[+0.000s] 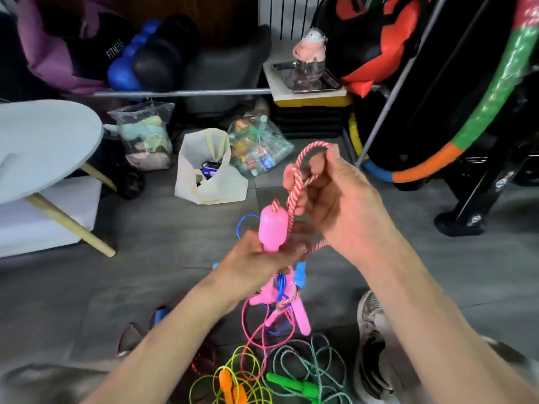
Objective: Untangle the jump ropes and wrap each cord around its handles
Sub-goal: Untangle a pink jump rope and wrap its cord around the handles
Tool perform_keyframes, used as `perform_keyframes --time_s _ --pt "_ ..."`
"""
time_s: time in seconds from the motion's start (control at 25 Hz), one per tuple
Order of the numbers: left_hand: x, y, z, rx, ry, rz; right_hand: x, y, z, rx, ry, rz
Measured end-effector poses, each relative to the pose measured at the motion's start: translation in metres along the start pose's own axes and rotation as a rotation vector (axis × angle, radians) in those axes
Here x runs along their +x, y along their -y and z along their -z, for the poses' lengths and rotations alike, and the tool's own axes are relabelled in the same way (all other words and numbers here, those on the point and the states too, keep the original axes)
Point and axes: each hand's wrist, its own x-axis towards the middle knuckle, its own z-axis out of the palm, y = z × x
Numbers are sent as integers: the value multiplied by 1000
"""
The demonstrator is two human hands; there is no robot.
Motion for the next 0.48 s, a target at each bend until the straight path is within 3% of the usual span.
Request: perform_keyframes --time_s 0.12,0.2,0.28,0.36,0.48 --pt "6 -3 6 -161 -161 -66 8 1 17 -263 -130 -26" --pt "6 -16 17 -393 -202 -142 9 -20 23 -406 -200 -224" --pt "3 -33 26 -647 -136 -220 -3 -59 21 -688 -86 -360" --pt "0 -45 32 -778 -79 -250 -17 -93 22 -1089 96 -266" --pt "-3 -50 40 -867 -95 -254 -24 -105 22 -1304 111 -37"
